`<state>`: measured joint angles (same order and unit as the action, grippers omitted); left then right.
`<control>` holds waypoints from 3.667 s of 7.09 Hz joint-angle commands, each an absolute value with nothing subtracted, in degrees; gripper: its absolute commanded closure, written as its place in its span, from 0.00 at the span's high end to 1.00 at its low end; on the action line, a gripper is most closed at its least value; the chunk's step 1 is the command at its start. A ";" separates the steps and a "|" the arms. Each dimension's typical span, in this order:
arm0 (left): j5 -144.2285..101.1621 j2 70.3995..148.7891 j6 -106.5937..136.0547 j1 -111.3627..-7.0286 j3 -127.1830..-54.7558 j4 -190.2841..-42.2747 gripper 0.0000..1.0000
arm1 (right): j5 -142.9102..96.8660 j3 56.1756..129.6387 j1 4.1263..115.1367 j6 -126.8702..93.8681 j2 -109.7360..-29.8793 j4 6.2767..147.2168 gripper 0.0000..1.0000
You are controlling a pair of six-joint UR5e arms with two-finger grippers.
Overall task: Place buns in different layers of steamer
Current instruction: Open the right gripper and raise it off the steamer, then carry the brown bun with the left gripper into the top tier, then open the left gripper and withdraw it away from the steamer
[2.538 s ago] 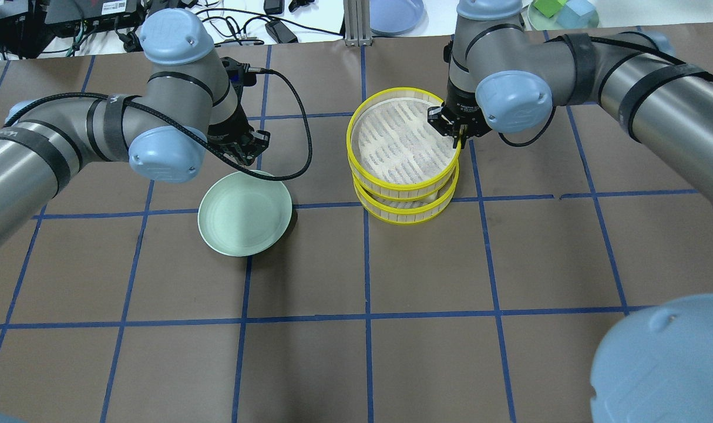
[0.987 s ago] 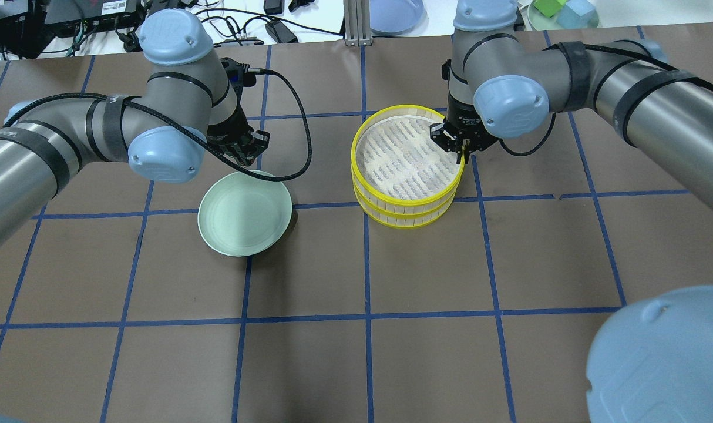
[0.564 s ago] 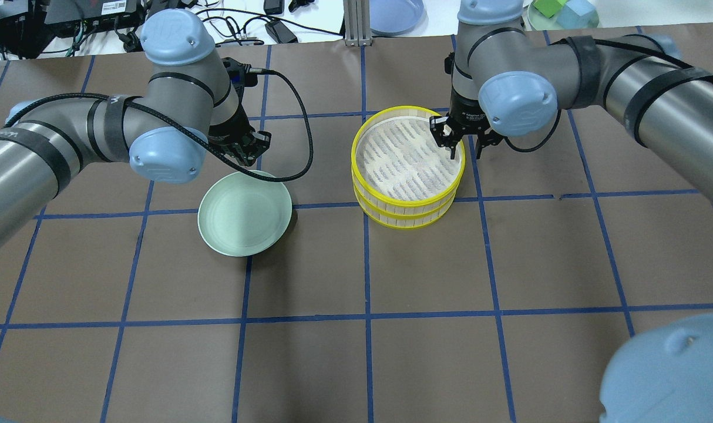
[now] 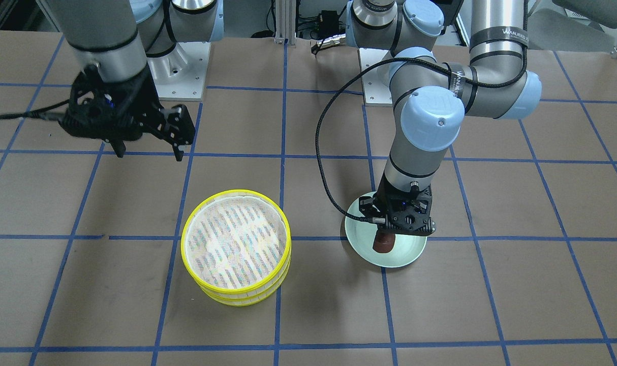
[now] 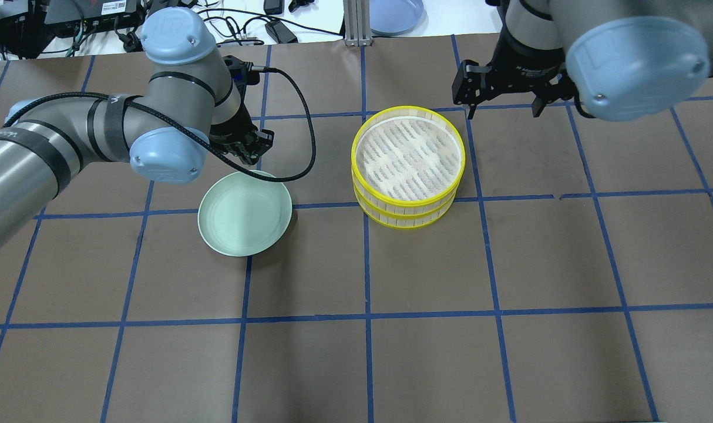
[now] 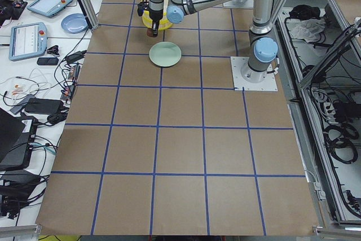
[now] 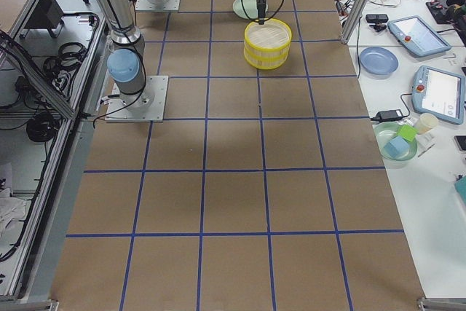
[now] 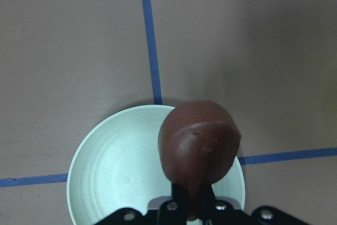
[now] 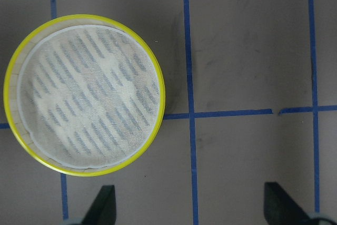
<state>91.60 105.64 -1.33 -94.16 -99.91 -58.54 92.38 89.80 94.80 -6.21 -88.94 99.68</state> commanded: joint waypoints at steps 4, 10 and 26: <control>89.21 108.09 16.81 -101.05 -92.83 -58.89 0.16 | 89.12 85.69 94.83 -4.57 -93.08 88.24 1.00; 78.92 114.59 47.25 -110.90 -91.14 -50.54 0.12 | 89.12 85.78 94.92 -4.48 -92.81 88.24 1.00; 86.83 90.71 1.32 -87.89 -83.15 -94.10 1.00 | 89.03 86.13 95.27 -4.66 -92.55 88.42 1.00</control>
<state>86.45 92.09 1.21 -87.68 -83.52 -90.34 89.03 86.10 95.24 -4.64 -92.61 88.40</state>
